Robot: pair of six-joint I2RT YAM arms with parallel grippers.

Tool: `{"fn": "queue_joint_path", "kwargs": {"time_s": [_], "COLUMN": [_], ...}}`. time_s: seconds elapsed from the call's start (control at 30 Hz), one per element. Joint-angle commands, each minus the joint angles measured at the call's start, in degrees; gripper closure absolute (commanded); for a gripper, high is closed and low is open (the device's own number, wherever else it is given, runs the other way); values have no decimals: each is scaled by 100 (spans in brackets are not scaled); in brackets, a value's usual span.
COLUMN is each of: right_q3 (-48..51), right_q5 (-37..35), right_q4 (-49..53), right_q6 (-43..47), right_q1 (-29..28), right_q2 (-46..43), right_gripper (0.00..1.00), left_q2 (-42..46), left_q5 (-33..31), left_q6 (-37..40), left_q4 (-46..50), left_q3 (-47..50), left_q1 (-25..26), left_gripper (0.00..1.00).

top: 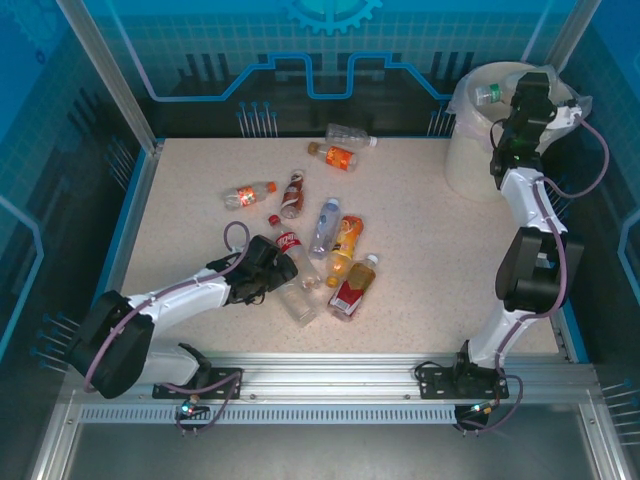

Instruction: Put the plastic bottles in the bin

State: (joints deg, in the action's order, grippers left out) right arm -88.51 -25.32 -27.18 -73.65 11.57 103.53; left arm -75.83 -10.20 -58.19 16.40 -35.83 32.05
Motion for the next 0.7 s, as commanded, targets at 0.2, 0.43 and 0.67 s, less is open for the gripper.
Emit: {"fn": "queue_joint_path", "kwargs": {"time_s": [0.2,0.43,0.67], "right_q3": [94,123,-52], "right_q5": [-1039,-1114,-303], "right_q4": [-1176,-1565,-740], "right_q6": [3058,4802,4586], "right_q1": [-495,-797,-609], "right_q2": [-262,-278,-431], "right_gripper": [45,42,44], "left_q2": [-229,-545,-1058], "left_q5": [-83,-126,49], "left_q6": [19,14,-7], "left_q4": [170,36,-253], "left_q3": [-169,-178,-339], "left_q1": [30,29,29], "left_gripper": [1,1,1]}}
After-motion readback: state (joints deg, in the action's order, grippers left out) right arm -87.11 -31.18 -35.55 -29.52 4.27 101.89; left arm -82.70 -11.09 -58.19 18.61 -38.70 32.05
